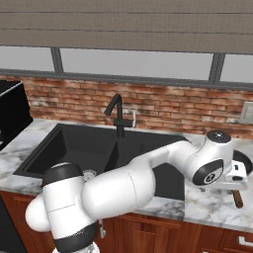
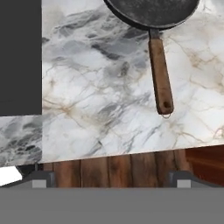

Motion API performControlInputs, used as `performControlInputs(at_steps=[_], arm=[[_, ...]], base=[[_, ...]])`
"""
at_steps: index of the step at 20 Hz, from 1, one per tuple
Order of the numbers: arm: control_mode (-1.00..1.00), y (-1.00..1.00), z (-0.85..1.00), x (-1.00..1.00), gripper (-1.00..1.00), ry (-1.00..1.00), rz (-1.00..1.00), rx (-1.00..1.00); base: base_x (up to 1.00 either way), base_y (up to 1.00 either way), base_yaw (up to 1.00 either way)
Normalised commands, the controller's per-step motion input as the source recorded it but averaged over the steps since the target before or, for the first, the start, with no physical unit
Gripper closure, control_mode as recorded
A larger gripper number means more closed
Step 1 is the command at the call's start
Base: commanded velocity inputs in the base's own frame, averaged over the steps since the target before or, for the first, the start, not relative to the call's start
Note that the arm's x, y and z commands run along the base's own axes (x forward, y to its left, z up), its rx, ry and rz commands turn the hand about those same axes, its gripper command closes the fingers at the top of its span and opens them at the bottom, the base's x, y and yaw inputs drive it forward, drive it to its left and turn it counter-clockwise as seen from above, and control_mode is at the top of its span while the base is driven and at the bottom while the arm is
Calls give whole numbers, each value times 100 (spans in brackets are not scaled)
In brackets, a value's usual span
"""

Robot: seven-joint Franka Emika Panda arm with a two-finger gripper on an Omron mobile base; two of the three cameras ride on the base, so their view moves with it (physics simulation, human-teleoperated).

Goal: Pick the pan and sponge and place them into the sink. Then turn on the water.

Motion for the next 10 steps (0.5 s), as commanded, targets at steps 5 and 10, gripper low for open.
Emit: performControlInputs(at_steps=[5, 10], arm=[[-100, -27, -34, 28, -100, 0, 9, 0], [-100, -14, -46, 25, -100, 1, 8, 0]], base=[[0, 0, 0], [0, 0, 0]])
